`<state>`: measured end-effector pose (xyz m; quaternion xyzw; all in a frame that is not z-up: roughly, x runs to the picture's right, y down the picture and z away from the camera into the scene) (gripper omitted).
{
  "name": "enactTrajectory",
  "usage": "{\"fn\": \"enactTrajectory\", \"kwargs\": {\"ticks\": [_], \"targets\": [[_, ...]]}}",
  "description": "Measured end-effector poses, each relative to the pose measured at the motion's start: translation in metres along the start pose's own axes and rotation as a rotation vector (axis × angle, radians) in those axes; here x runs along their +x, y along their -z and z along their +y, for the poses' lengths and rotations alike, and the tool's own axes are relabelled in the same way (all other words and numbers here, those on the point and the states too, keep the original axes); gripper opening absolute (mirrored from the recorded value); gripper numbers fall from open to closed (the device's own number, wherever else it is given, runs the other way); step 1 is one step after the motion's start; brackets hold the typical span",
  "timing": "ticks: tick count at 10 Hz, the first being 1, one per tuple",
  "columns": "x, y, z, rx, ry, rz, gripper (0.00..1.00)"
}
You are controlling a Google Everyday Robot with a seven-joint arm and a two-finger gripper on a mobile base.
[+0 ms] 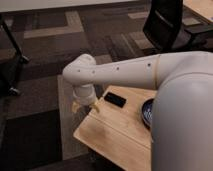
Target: Place the pepper in the ceramic cup
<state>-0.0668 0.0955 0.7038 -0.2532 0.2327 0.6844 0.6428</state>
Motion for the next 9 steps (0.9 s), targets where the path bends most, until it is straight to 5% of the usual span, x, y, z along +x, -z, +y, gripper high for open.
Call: {"fn": "enactTrajectory", "kwargs": {"ticks": [2,6,9], "targets": [[0.004,0.019,-0.059,-0.065,-0.117,-0.017,0.65],[0.040,0.049,-0.162,-0.147,-0.158,-0.044,0.65],[0.042,0.051,-0.166,-0.153,-0.159,-0.047,0.65]]}}
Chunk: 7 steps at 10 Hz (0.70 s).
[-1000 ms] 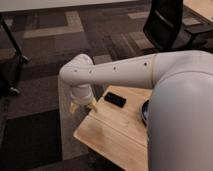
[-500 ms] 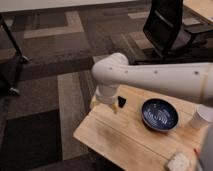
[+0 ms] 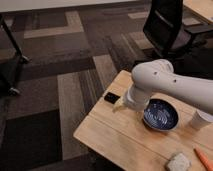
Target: Place the pepper in the ceramic cup
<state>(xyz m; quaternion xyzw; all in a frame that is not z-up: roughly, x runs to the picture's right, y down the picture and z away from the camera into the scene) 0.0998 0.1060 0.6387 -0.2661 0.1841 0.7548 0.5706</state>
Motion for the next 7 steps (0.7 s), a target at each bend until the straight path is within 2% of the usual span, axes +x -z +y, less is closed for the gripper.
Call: {"fn": "enactTrajectory", "kwargs": {"ticks": [2,3,4,6,7], "targets": [[0.000,-0.001,0.000,0.005,0.008,-0.001,0.65],[0.003,0.000,-0.020,0.034,0.027,0.002,0.65],[0.011,0.004,-0.047,0.064,0.072,0.022,0.65],[0.037,0.018,-0.114,0.097,0.235,0.112,0.65],[0.045,0.023,-0.137,0.103,0.287,0.159,0.65]]}}
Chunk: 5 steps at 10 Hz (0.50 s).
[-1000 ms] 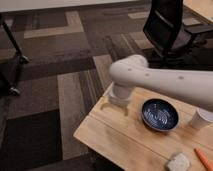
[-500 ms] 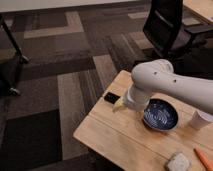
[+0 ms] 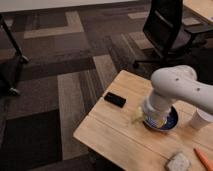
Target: Place the pepper in the ceramic cup
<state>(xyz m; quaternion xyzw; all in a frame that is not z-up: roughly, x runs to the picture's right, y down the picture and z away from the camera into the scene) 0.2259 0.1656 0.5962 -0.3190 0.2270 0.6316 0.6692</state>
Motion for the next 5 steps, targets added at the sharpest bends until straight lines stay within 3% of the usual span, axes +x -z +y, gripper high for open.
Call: {"fn": "enactTrajectory", "kwargs": {"ticks": [1,2,5], "targets": [[0.020,0.001,-0.021,-0.005,0.064,0.052,0.65],[0.029,0.002,-0.029,-0.011,0.101,0.078,0.65],[0.031,0.002,-0.031,-0.012,0.110,0.085,0.65]]}}
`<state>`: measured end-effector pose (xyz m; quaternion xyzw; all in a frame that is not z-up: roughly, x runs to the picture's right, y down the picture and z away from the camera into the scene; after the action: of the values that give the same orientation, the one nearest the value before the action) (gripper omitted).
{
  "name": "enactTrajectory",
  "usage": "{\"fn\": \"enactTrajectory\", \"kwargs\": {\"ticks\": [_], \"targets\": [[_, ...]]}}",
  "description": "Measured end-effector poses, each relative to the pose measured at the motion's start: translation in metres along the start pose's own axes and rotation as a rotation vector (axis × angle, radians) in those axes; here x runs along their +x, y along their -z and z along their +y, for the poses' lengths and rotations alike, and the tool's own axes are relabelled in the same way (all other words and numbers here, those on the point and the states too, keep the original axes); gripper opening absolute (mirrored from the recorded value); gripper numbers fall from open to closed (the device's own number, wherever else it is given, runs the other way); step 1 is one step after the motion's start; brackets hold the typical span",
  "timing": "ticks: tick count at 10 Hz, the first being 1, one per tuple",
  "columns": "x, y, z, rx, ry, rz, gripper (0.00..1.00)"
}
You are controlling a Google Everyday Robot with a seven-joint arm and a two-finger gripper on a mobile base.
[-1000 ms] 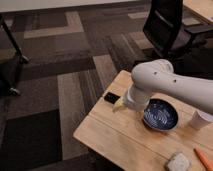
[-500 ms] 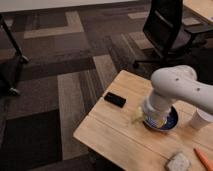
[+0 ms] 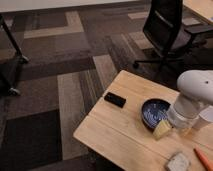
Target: Place the pepper in the ceramic cup
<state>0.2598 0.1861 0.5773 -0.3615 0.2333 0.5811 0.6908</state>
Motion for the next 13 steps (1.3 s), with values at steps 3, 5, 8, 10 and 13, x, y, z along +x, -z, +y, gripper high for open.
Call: {"fn": "enactTrajectory", "kwargs": {"ticks": [3,5,8,10,13], "targets": [[0.023,-0.005,-0.022,0.117,0.213,0.105,0.65],[0.046,0.011,-0.069,0.250,0.387,0.174,0.65],[0.065,0.034,-0.131,0.333,0.478,0.193,0.65],[0.061,0.033,-0.131,0.335,0.485,0.186,0.65],[0.064,0.020,-0.133,0.303,0.441,0.136,0.65]]}}
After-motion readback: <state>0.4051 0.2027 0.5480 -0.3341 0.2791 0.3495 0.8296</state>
